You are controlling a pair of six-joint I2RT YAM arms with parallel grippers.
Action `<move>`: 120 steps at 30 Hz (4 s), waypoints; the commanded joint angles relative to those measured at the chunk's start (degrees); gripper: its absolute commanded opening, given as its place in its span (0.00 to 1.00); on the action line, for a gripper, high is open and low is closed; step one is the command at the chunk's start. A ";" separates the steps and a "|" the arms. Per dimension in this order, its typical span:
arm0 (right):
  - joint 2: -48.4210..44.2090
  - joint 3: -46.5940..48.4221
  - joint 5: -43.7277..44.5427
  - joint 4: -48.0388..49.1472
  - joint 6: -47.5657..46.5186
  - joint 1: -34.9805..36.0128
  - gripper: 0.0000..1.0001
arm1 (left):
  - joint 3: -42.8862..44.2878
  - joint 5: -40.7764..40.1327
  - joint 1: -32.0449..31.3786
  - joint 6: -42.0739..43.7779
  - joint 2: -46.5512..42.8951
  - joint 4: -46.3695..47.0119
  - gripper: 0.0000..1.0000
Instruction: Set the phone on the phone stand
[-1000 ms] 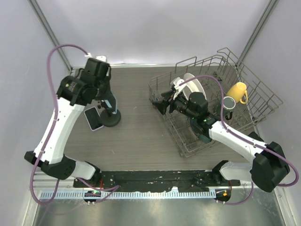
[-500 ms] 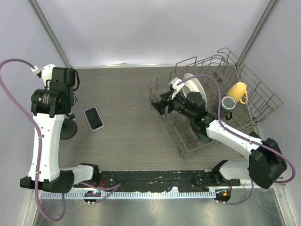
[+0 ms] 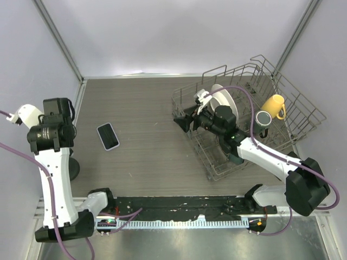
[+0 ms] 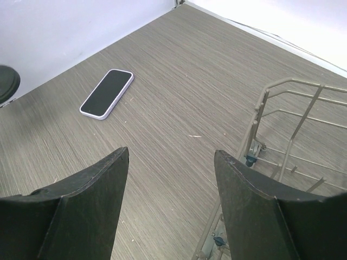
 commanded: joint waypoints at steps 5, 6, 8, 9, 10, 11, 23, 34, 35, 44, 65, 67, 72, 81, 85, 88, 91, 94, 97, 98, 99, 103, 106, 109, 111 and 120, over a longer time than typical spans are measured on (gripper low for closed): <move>-3.75 -0.34 1.49 3.26 -0.78 -0.24 0.70 | -8.95 -3.37 2.71 -9.81 -6.02 -1.16 0.00; -3.84 -0.34 1.49 3.26 -0.95 -0.24 0.70 | -9.48 -2.93 2.71 -10.52 -6.02 -1.26 0.00; -3.84 -0.43 1.84 3.26 -0.95 -0.15 0.70 | -11.85 -3.19 2.80 -11.83 -7.07 -0.65 0.00; -3.84 -0.43 1.93 3.17 -1.13 -0.24 0.70 | -12.56 -3.71 2.71 -12.02 -7.59 0.23 0.00; -3.75 -0.34 1.93 3.08 -1.13 -0.32 0.70 | -13.87 -4.41 2.63 -12.36 -8.03 0.41 0.00; -3.75 -0.42 1.93 3.08 -1.13 -0.32 0.70 | -14.40 -5.12 2.63 -12.46 -8.47 0.76 0.00; -3.58 -0.43 2.02 2.99 -1.30 -0.50 0.70 | -19.07 -8.20 2.80 -14.74 -10.93 2.35 0.00; -3.31 -0.34 1.58 2.90 -1.22 -0.50 0.70 | -16.09 -5.22 2.72 -7.46 -15.33 7.18 1.00; -3.31 -0.34 1.49 2.99 -1.30 -0.59 0.70 | -14.95 -3.73 2.80 -4.66 -15.25 8.31 1.00; -2.17 0.10 1.23 3.08 -0.95 -0.59 0.70 | -4.74 24.55 1.66 14.08 -12.44 27.19 0.88; -8.48 9.59 23.67 -16.85 4.22 -0.59 0.70 | -16.86 48.74 -34.38 21.73 -2.31 48.74 0.89; -11.38 10.03 30.37 -23.00 6.68 -0.59 0.70 | -20.29 53.40 -34.29 21.56 -3.99 49.98 0.90; -21.76 11.96 62.79 -44.93 18.54 -0.76 0.71 | -26.44 59.99 -34.29 20.24 -9.87 53.23 0.91; -28.98 13.55 73.94 -72.23 34.28 -16.21 0.71 | -27.51 67.29 -34.29 20.85 -15.16 53.68 0.93; -28.45 10.92 65.78 -73.21 33.07 -31.23 0.70 | -26.72 71.25 -34.29 21.20 -16.03 51.84 0.93; -29.41 7.76 57.08 -72.16 30.18 -45.99 0.71 | -26.63 72.22 -34.38 22.17 -17.17 50.26 0.93; -29.68 5.55 50.47 -70.49 28.05 -56.99 0.70 | -26.80 72.83 -34.29 22.87 -19.20 49.20 0.94; -28.36 5.12 49.57 -70.05 29.10 -59.65 0.71 | -27.59 73.71 -34.29 23.40 -20.60 49.02 0.95; -28.01 2.83 48.77 -68.12 29.37 -60.35 0.73 | -27.85 74.85 -34.38 22.35 -20.78 49.01 0.95; -28.44 2.30 49.91 -67.24 29.28 -60.35 0.82 | -28.03 75.81 -34.29 21.91 -20.70 49.45 0.95; -28.97 0.91 50.53 -66.28 28.85 -60.44 0.87 | -28.38 76.52 -34.29 21.30 -20.96 49.98 0.95; -28.37 -0.86 51.77 -63.55 28.05 -61.84 0.98 | -29.79 78.20 -34.29 19.89 -21.40 52.36 0.95; -25.82 -2.36 50.01 -60.21 26.82 -63.42 0.99 | -29.96 78.19 -34.38 20.06 -21.57 52.45 0.95; -24.23 -2.97 48.34 -58.54 25.42 -64.57 0.98 | -29.88 78.20 -34.64 20.24 -21.31 52.36 0.95; -24.06 -3.24 48.07 -57.04 25.15 -65.27 0.99 | -29.79 78.28 -34.99 20.33 -21.05 52.44 0.95; -22.47 -5.78 42.89 -53.70 22.34 -66.94 0.99 | -28.82 79.25 -36.48 20.33 -18.59 52.62 0.95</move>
